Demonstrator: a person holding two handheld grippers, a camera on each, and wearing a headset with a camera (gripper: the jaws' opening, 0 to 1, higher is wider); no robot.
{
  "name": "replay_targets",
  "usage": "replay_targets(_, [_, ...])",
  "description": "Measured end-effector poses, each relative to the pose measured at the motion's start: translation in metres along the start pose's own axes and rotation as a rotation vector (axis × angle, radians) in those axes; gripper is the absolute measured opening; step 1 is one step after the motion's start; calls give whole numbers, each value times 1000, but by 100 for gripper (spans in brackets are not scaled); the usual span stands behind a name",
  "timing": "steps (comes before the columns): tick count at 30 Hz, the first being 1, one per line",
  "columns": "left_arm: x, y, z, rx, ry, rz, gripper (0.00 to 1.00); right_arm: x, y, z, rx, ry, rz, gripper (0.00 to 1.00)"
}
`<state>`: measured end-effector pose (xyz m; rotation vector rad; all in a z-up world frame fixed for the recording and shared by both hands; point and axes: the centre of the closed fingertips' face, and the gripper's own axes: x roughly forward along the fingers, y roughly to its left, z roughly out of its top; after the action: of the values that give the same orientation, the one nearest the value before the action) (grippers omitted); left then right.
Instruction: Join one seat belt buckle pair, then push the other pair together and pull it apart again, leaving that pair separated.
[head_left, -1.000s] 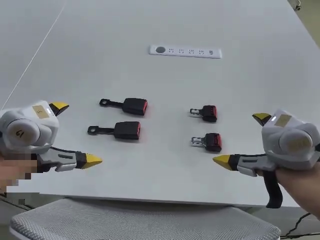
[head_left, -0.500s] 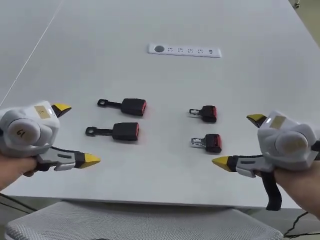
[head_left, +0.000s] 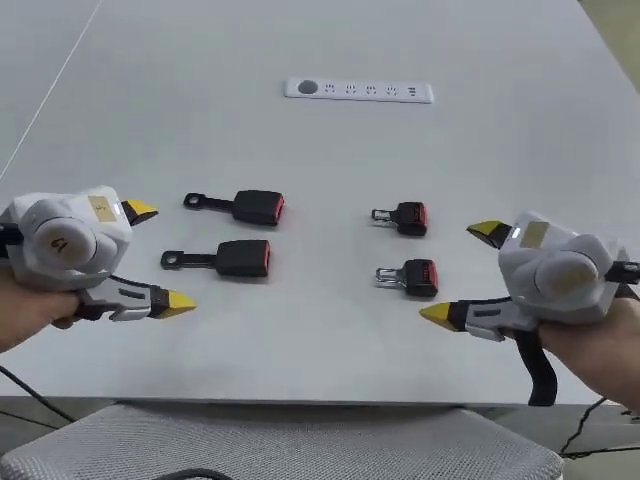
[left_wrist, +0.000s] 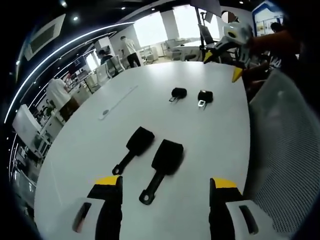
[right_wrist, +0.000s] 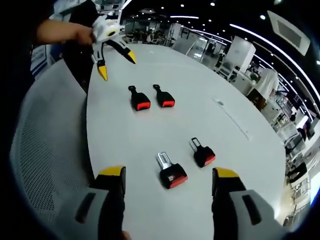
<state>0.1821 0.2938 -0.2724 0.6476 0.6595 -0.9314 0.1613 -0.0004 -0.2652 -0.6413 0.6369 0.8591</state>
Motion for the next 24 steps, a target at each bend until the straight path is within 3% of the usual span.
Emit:
replay_targets(9, [24, -5, 6, 98, 27, -56, 69, 16, 5, -6, -96, 37, 83, 60])
replay_targets(13, [33, -4, 5, 117, 39, -84, 69, 22, 5, -14, -138, 95, 123, 52])
replay_targets(24, [60, 1, 1, 163, 77, -162, 59, 39, -2, -25, -164, 134, 184, 45])
